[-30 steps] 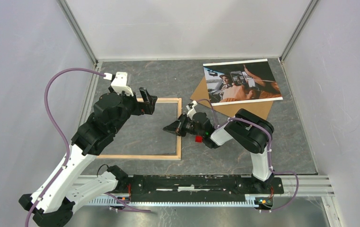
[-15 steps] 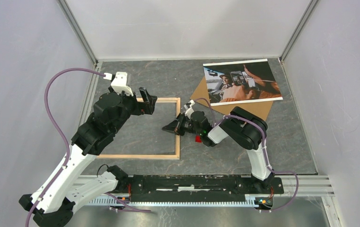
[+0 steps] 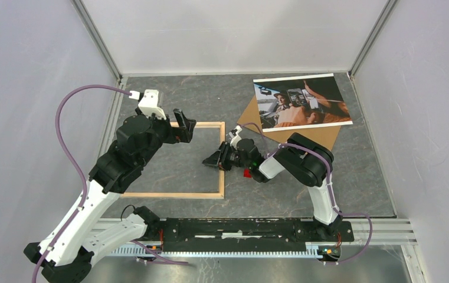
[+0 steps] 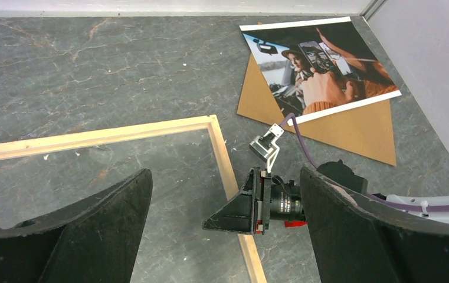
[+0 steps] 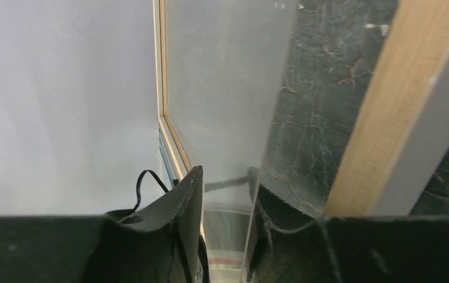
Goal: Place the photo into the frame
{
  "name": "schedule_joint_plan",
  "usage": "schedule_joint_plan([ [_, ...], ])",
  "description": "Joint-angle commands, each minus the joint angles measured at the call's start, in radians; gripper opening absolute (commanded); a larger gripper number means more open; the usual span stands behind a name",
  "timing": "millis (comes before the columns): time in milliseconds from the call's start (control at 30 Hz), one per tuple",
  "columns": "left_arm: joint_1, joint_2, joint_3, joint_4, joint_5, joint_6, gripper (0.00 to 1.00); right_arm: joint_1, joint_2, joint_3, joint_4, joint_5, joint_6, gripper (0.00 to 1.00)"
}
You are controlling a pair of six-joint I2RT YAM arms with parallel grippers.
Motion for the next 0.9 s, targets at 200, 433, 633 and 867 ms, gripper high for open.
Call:
schedule_joint_plan([
  [200,0.010,0.001,-0.003,0.050,0.031,-0.002,1.00,-0.001,-0.100,0.061,-0.178,0.035,-0.141,0.55],
  [433,0.012,0.003,-0.005,0.050,0.040,-0.007,1.00,0.002,-0.161,0.088,-0.353,0.075,-0.243,0.70],
  [633,0.015,0.006,-0.008,0.054,0.045,-0.008,1.00,0.013,-0.225,0.094,-0.486,0.140,-0.325,0.75],
  [867,0.017,0.015,-0.011,0.054,0.045,-0.009,1.00,0.016,-0.297,0.087,-0.584,0.183,-0.404,0.76],
])
